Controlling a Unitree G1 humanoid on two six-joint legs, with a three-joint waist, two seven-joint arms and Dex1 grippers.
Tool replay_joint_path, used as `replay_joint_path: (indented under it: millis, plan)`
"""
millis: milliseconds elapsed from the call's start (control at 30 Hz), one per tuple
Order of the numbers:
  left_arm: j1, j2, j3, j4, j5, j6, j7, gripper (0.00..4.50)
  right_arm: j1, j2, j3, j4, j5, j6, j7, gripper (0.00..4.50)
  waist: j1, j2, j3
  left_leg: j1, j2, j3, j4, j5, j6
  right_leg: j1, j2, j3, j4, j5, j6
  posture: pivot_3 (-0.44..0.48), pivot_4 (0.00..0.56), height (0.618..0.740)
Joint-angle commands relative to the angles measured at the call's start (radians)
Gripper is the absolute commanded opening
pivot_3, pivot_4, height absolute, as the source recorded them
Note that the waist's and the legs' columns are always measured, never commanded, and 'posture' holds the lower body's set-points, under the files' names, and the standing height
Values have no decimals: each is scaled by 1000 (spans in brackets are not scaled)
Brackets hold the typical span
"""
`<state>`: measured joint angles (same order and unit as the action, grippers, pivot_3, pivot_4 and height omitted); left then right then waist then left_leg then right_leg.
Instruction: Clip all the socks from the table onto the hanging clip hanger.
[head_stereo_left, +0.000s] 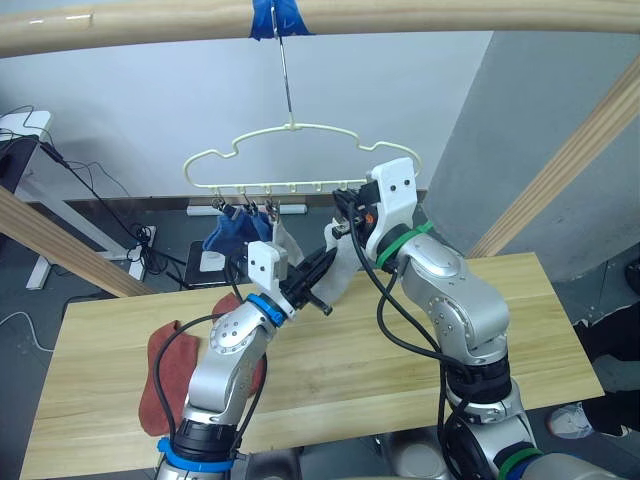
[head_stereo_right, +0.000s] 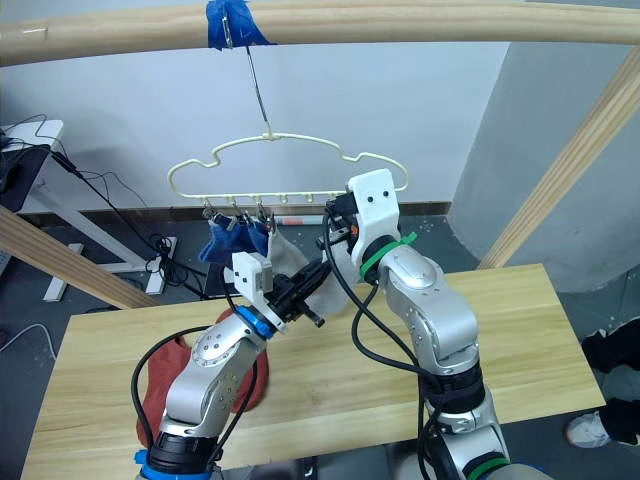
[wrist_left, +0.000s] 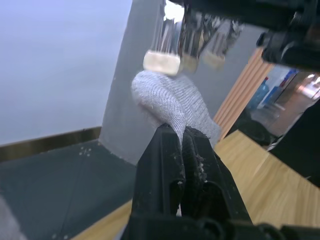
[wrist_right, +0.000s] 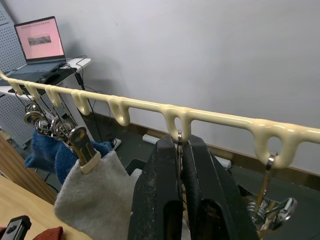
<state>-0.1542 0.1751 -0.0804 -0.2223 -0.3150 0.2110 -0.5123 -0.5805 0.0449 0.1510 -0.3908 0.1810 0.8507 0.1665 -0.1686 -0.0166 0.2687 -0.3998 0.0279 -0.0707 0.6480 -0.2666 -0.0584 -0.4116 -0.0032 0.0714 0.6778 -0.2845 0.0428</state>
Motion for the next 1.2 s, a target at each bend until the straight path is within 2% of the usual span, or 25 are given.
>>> replay_joint_path:
  millis: [33,533,600,800,967,1100,1200]
  plan:
    - [-12,-15,4,-29,-27,-3,3,8,-6,4,8,-42,13,-5,-2,0,0,0,0,0,0,0,0,0,0,0,0,0,0,0,0,-250,263,740]
    - [-45,-46,-1,-9,-10,-25,32,8,2,18,-3,-52,32,8,-2,0,0,0,0,0,0,0,0,0,0,0,0,0,0,0,0,-248,260,740]
    - [-47,-48,-3,-7,-9,-24,31,0,3,22,-12,-58,36,10,-4,548,0,0,0,0,0,0,0,0,0,0,0,0,0,0,0,-249,259,740]
    - [-44,-43,-3,-3,-7,-24,27,0,3,11,-13,-85,63,39,14,2616,0,0,0,0,0,0,0,0,0,0,0,0,0,0,0,-252,259,740]
    - [-49,-40,-1,5,15,-36,43,0,30,-27,-20,-171,149,113,70,2616,0,0,0,0,0,0,0,0,0,0,0,0,0,0,0,-251,258,740]
    - [-45,-22,-4,32,33,-45,30,0,61,-118,-18,-270,217,167,134,2616,0,0,0,0,0,0,0,0,0,0,0,0,0,0,0,-259,258,740]
    - [-40,-3,-7,33,8,-37,-9,799,75,-186,-19,-314,249,177,170,2666,-1,0,0,0,0,0,0,0,0,0,0,0,0,0,0,-265,259,740]
